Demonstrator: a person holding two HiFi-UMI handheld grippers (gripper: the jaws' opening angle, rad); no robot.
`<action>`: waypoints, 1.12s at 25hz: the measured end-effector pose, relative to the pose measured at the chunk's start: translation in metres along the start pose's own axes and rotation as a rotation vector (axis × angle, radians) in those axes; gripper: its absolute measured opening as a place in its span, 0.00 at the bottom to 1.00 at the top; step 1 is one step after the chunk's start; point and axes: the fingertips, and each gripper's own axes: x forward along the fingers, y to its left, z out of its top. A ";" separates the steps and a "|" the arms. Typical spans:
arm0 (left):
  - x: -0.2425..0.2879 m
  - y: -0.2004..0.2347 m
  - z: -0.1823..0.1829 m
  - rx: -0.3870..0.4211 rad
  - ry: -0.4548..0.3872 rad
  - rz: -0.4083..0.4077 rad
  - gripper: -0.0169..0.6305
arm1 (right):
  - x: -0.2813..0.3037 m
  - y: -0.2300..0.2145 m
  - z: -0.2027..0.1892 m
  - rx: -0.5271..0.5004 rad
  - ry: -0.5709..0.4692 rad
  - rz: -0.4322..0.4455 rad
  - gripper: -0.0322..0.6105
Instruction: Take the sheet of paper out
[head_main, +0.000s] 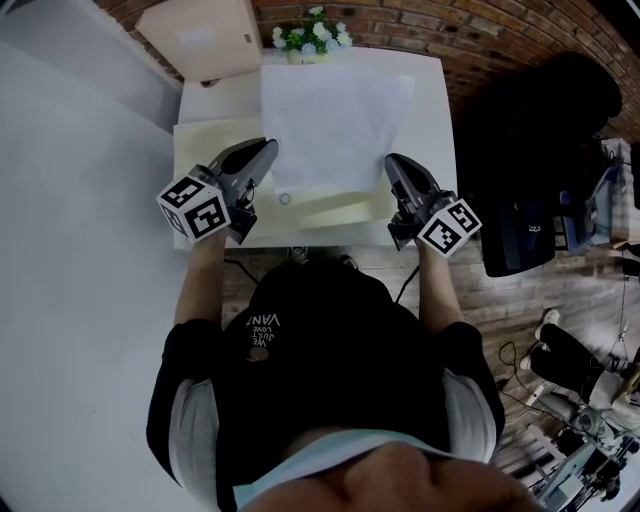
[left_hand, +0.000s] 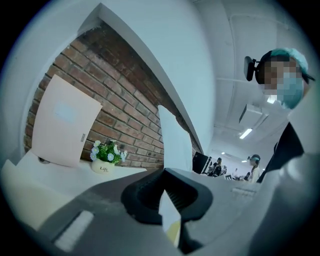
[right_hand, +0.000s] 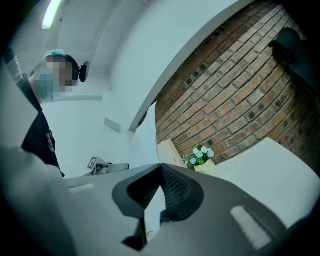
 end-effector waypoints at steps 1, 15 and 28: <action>0.003 0.000 -0.001 -0.006 0.001 -0.007 0.03 | -0.002 -0.001 0.000 0.004 -0.009 -0.007 0.05; 0.034 0.000 -0.023 -0.067 0.048 -0.082 0.03 | -0.038 -0.005 -0.005 0.012 -0.068 -0.126 0.05; 0.044 0.000 -0.040 -0.115 0.097 -0.119 0.03 | -0.051 -0.005 -0.012 0.024 -0.065 -0.195 0.05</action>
